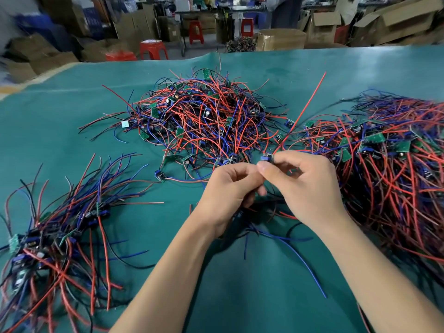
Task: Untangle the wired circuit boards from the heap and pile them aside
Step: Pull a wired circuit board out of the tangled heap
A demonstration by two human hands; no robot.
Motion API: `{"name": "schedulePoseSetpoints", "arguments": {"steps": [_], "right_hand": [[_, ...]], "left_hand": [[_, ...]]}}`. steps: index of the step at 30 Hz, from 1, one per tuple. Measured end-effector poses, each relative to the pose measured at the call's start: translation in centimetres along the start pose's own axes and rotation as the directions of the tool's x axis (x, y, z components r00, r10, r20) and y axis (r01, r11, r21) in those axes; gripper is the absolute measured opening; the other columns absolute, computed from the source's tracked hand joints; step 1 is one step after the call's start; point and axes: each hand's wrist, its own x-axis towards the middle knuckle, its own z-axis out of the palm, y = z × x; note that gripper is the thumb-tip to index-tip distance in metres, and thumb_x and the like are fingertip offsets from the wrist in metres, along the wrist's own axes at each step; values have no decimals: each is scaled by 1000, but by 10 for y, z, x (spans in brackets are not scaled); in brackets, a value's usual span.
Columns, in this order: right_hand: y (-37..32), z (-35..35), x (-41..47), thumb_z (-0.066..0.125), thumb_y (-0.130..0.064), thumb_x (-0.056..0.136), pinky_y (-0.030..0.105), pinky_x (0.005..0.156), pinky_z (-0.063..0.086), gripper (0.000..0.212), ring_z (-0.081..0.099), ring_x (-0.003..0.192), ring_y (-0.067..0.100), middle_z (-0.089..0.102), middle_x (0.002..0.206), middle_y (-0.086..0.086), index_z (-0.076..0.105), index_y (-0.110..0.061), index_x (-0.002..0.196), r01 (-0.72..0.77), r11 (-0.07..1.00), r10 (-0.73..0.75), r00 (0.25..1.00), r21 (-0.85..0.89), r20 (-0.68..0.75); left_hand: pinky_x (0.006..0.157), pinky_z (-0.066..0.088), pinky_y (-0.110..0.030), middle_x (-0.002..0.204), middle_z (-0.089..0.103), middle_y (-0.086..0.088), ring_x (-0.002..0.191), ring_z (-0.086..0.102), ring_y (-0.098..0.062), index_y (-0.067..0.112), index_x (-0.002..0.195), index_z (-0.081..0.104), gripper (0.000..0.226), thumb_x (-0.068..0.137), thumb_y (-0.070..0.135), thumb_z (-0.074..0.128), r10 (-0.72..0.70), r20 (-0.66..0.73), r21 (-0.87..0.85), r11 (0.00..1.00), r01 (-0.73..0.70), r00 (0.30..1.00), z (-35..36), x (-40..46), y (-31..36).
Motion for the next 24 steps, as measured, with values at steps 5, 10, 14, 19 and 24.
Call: {"name": "schedulePoseSetpoints", "arguments": {"steps": [5, 10, 14, 19, 24], "right_hand": [[15, -12, 10, 71, -46, 84, 18, 64, 43, 25, 57, 58, -3, 68, 66, -21, 72, -24, 72, -39, 999, 36, 983, -14, -180], [27, -36, 24, 71, -48, 84, 36, 60, 44, 28, 52, 57, 7, 67, 62, -11, 73, -22, 73, -120, 985, 159, 917, 127, -367], [18, -72, 29, 62, -39, 95, 23, 52, 43, 22, 53, 53, 1, 62, 73, -6, 63, -24, 79, -105, 942, 289, 733, 318, -615], [-25, -73, 29, 65, -31, 97, 20, 42, 35, 23, 47, 43, 1, 60, 61, -9, 63, -24, 75, -122, 884, 355, 804, 452, -477], [-96, 11, 21, 74, -41, 78, 36, 45, 37, 31, 49, 45, 16, 64, 54, 8, 72, -12, 67, -164, 921, 215, 971, 353, -109]], "left_hand": [[39, 24, -17, 53, 58, -2, 41, 33, -10, 15, 77, 74, 12, 88, 15, 68, -28, 102, 47, 999, 23, 994, 5, 0, -1], [43, 32, -9, 74, 68, -27, 41, 47, -3, 15, 72, 71, 25, 91, 1, 64, -18, 161, 136, 991, -4, 987, 8, 0, -2], [41, 31, -8, 49, 62, 4, 36, 44, 1, -7, 86, 70, 12, 90, -8, 59, -43, 184, 220, 975, 2, 982, 8, -3, -2], [37, 25, -14, 53, 63, 12, 40, 47, 1, -12, 93, 63, 11, 93, -6, 54, -93, 155, 169, 983, 67, 984, 6, -2, 2], [47, 41, -13, 57, 63, 10, 49, 52, 1, 17, 69, 68, 22, 77, -3, 65, -103, 105, 179, 980, 83, 989, 7, -9, 5]]}}
